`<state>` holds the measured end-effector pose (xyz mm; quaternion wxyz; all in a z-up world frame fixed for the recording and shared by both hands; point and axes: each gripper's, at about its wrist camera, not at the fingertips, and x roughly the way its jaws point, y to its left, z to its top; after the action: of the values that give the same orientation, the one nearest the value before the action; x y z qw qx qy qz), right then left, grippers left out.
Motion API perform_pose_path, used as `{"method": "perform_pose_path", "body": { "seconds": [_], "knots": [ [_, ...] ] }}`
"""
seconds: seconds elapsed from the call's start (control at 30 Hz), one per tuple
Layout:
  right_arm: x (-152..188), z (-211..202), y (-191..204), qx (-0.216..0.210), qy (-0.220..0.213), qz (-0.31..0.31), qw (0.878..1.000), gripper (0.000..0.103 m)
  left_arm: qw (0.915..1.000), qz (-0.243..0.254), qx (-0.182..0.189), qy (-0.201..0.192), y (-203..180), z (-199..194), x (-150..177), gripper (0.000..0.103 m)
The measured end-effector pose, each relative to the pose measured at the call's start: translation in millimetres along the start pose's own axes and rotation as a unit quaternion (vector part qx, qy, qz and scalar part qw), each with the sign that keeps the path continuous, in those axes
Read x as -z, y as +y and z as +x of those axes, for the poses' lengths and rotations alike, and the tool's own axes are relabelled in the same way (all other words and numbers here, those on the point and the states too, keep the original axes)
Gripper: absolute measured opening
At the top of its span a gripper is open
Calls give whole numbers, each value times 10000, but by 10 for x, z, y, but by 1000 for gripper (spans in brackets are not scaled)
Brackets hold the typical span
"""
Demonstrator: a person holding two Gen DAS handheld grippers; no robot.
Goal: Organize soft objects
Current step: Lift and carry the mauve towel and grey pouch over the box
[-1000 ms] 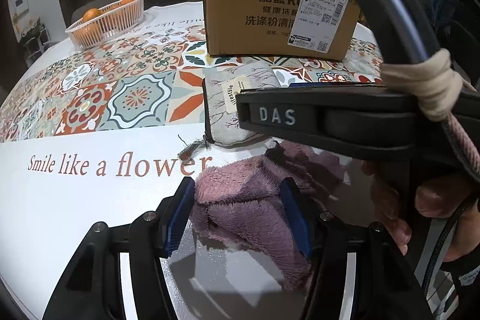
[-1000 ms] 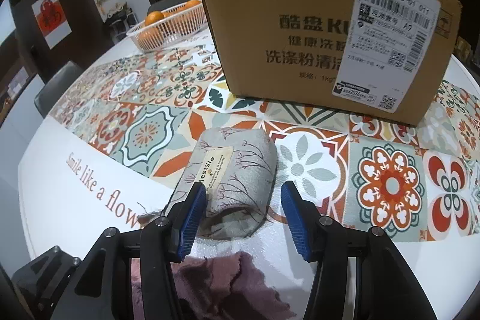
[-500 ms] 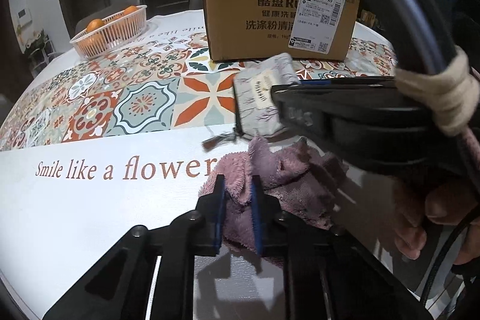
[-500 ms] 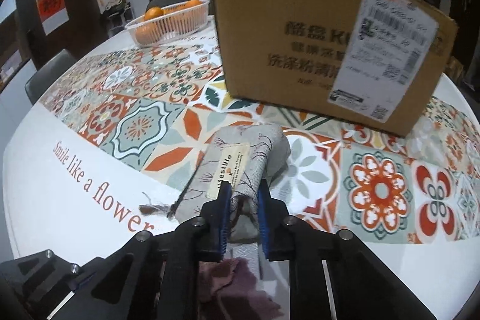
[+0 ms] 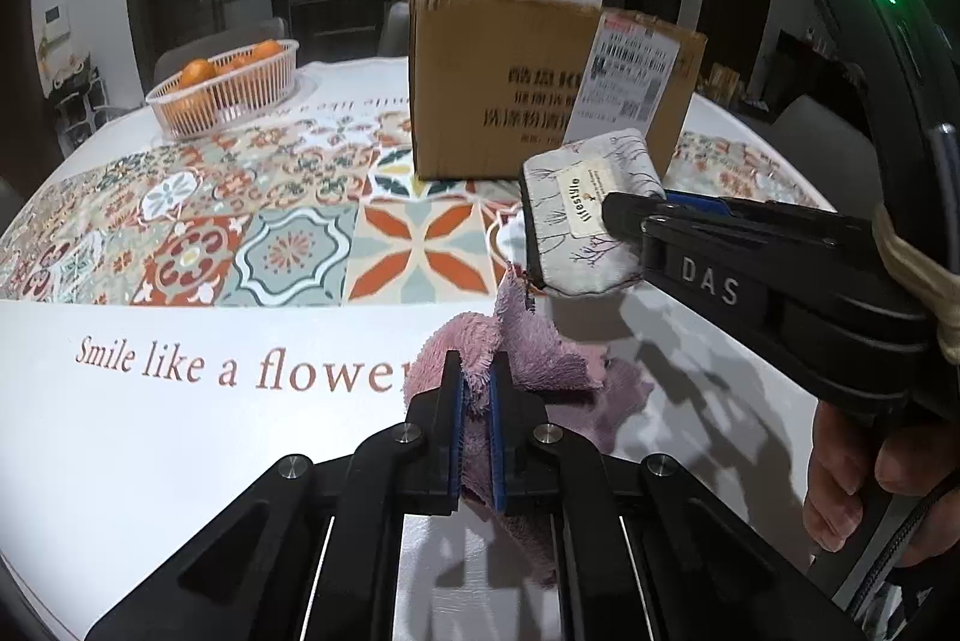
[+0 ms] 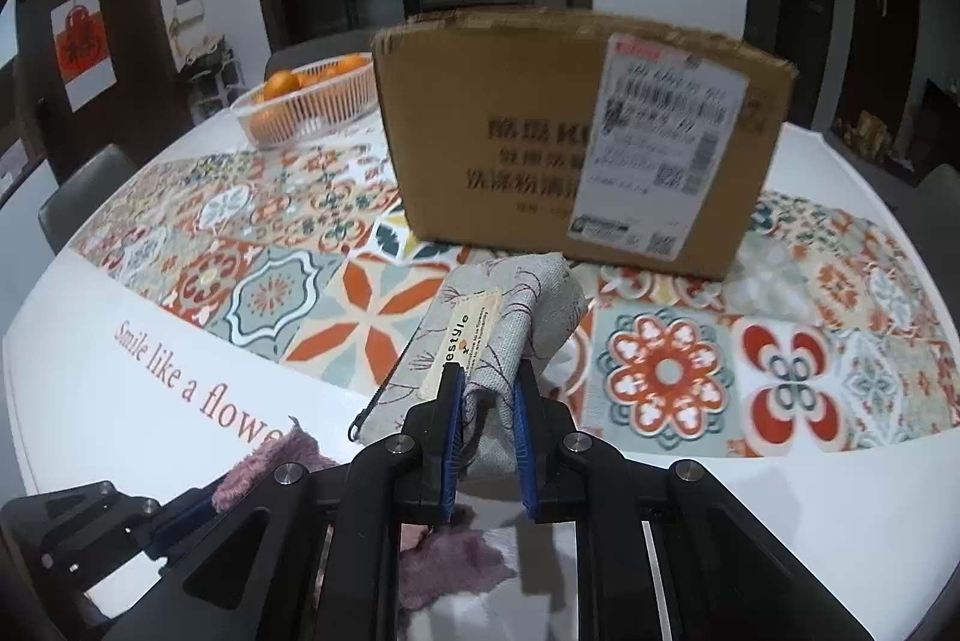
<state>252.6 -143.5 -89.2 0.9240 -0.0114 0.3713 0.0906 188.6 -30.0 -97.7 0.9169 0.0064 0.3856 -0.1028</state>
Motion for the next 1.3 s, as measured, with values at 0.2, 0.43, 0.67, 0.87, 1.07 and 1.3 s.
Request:
{"method": "perform_pose_path", "body": {
  "seconds": [0.2, 0.43, 0.67, 0.87, 1.07, 1.3],
  "knots": [
    [-77, -274, -31, 142, -334, 22, 9993, 17, 9995, 55, 49, -314, -57, -193, -105, 8],
    [-145, -538, -71, 271, -667, 47, 9974, 17, 9981, -44, 50, -606, -42, -368, -250, 8],
    [-210, -683, -89, 323, -867, 57, 9957, 17, 9957, -60, 13, -925, -27, -516, -441, 8],
    [-272, -784, -91, 341, -1028, 50, 9941, 17, 9930, -62, -9, -1180, -17, -613, -614, 8],
    [-331, -895, -93, 425, -1229, 27, 9915, 17, 9900, -43, -45, -1413, 4, -696, -781, 8],
    [-474, -1034, -131, 473, -1495, 92, 9876, 17, 9848, -3, -52, -1735, 13, -780, -1017, 8]
  ]
}}
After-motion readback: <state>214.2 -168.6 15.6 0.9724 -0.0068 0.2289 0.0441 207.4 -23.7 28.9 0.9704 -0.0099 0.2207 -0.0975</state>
